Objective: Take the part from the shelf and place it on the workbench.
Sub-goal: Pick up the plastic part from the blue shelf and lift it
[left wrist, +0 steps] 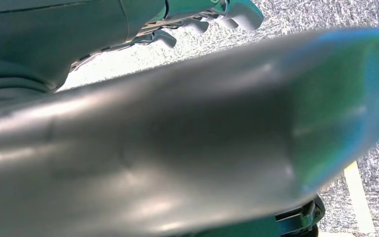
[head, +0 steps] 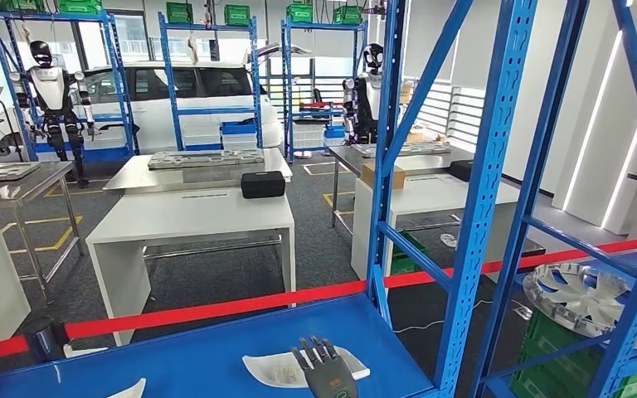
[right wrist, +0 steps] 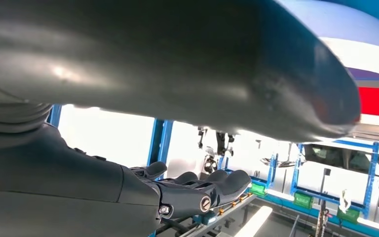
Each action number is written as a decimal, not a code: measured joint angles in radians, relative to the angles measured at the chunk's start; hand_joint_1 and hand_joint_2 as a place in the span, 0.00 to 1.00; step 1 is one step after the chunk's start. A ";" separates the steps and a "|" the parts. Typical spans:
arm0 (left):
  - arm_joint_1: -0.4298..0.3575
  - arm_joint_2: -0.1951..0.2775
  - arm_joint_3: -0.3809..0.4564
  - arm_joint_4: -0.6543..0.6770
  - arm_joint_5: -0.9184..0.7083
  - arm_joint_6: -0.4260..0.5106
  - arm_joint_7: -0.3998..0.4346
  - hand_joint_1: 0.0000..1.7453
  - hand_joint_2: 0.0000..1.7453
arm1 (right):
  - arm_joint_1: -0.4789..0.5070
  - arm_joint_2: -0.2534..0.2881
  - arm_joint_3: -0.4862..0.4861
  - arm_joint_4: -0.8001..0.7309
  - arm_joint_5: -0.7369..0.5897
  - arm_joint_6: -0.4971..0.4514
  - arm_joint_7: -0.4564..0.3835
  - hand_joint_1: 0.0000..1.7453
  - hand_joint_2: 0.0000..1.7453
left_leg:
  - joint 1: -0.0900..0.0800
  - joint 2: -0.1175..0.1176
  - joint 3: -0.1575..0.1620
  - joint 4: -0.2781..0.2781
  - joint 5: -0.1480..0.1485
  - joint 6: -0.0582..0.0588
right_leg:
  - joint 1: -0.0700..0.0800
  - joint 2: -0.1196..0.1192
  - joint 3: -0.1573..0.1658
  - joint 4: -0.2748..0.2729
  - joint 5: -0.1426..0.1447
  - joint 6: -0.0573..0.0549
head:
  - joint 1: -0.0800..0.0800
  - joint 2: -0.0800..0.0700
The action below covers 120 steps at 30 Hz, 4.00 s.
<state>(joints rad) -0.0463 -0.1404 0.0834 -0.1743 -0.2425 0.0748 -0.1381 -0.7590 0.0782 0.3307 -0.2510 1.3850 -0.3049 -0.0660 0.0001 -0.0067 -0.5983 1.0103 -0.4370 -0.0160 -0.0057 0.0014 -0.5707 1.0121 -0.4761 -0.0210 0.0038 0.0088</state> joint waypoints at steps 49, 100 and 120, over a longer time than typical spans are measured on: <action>-0.001 0.000 0.005 0.000 -0.020 -0.005 -0.006 0.00 0.00 | 0.016 0.002 0.001 0.000 0.008 -0.001 0.004 0.00 1.00 | -0.002 0.001 0.002 -0.001 0.001 0.005 | -0.002 0.000 0.001 -0.002 0.002 0.011 | -0.002 0.000; 0.002 0.000 0.007 0.000 -0.042 -0.023 -0.037 0.00 0.00 | 0.009 -0.044 -0.019 0.000 0.005 0.007 0.096 0.00 1.00 | -0.002 0.001 0.002 -0.001 0.001 0.005 | -0.002 0.000 0.001 -0.002 0.002 0.011 | -0.002 0.000; 0.006 -0.001 0.008 0.000 -0.036 -0.023 -0.048 0.00 0.00 | 0.010 -0.048 -0.022 0.000 0.006 0.008 0.079 0.00 0.00 | -0.002 0.001 0.002 -0.001 0.001 0.005 | -0.002 0.000 0.001 -0.002 0.002 0.011 | -0.002 0.000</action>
<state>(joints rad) -0.0398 -0.1411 0.0916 -0.1743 -0.2782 0.0519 -0.1864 -0.7486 0.0298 0.3085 -0.2506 1.3909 -0.2972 0.0133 -0.0015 -0.0058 -0.5966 1.0097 -0.4365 -0.0110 -0.0073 0.0018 -0.5698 1.0099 -0.4744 -0.0099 0.0019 0.0088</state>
